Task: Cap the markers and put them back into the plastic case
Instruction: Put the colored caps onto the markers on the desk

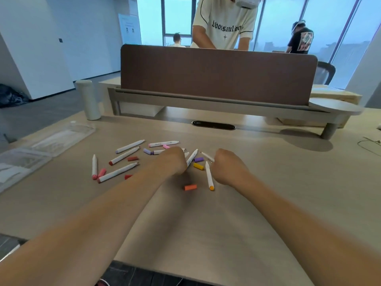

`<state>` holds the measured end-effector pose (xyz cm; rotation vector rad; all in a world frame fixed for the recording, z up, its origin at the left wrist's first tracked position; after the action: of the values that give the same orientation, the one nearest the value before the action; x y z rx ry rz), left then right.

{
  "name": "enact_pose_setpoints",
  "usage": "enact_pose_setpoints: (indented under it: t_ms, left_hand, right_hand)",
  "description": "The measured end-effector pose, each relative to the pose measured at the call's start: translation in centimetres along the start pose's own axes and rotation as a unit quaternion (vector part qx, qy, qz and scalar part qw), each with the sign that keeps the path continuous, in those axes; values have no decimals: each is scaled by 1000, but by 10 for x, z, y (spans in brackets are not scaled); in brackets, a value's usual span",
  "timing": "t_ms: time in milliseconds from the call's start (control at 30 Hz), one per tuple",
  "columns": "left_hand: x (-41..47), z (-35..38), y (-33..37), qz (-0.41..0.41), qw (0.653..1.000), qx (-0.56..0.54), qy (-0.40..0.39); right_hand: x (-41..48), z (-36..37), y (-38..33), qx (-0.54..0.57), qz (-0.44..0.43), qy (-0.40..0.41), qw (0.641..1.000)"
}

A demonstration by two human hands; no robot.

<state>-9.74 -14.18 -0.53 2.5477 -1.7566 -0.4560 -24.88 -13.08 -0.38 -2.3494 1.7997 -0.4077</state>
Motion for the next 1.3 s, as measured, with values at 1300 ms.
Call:
enact_pose_setpoints:
  t_ms: [1300]
  left_hand:
    - [30,0,34,35,999,-19,14]
  right_hand:
    - [35,9,27,-30,57,-25,998]
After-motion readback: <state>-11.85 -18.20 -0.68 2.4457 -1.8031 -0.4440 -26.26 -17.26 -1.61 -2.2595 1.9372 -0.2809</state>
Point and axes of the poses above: each hand's wrist, its own x-axis towards the middle knuckle, its own z-axis out of the palm, y = z × x, the point moved 9 cm from there along x, towards the middle knuckle, and after that the axes turned 15 degrees about -z, right-handed, at the moved point
